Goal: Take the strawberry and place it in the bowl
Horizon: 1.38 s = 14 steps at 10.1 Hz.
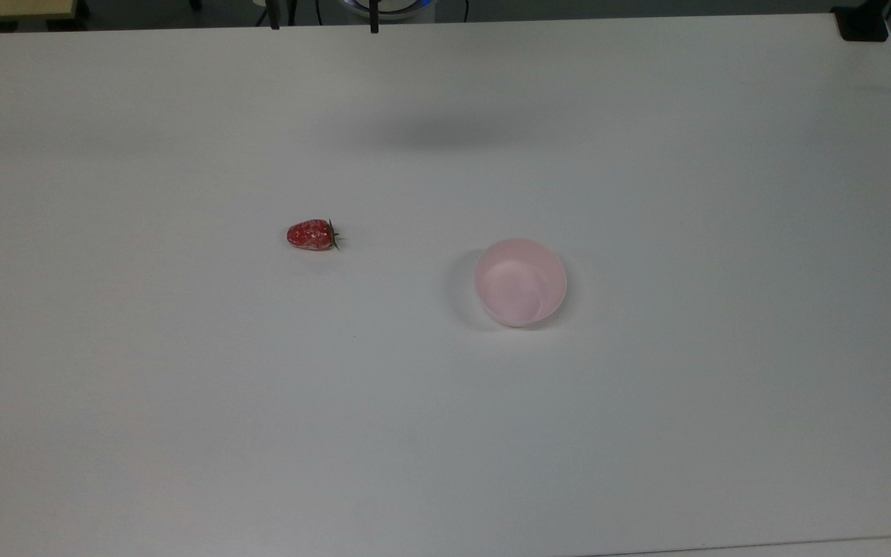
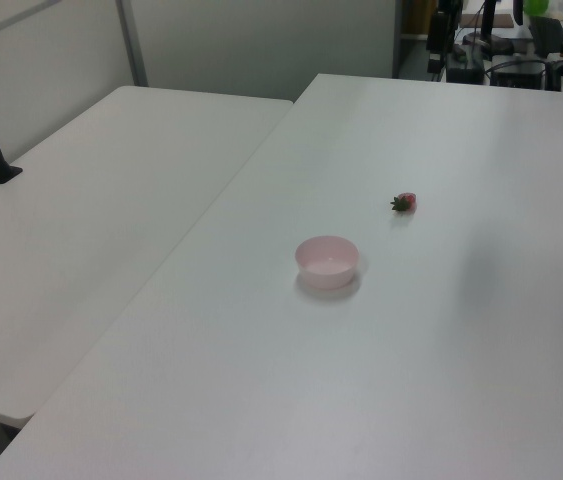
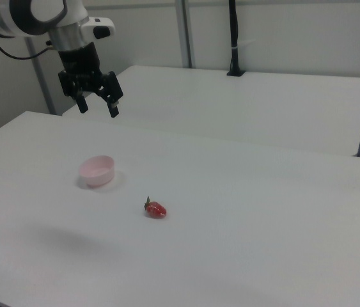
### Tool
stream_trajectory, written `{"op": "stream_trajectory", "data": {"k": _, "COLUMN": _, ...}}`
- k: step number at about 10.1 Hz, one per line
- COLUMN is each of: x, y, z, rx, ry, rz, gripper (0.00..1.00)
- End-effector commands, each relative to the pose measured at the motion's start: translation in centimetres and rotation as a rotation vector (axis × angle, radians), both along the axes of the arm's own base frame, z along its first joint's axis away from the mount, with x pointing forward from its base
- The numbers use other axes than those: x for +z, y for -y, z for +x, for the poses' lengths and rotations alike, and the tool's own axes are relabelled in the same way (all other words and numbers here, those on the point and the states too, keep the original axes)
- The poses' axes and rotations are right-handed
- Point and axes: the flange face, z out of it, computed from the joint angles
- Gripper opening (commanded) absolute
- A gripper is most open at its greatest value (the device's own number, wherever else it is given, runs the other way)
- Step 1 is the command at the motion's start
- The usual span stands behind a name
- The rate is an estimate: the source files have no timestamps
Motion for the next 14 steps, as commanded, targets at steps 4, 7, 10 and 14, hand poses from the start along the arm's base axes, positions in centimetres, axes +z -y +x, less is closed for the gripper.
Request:
{"op": "stream_trajectory", "data": {"k": 4, "x": -0.2, "y": 2.1, "z": -1.7, "rx": -0.074, "ry": -0.073, "rz": -0.020, "gripper": 1.00}}
{"op": "stream_trajectory", "data": {"k": 7, "x": -2.2, "y": 8.1, "z": -1.9, "rx": -0.136, "ry": -0.146, "rz": -0.017, "gripper": 1.00}}
{"op": "stream_trajectory", "data": {"k": 10, "x": -9.4, "y": 14.0, "z": 0.9, "rx": 0.014, "ry": -0.211, "rz": -0.013, "gripper": 1.00}}
{"op": "stream_trajectory", "data": {"k": 14, "x": -20.3, "y": 11.6, "z": 4.6, "rx": -0.713, "ry": -0.078, "rz": 0.029, "gripper": 1.00}}
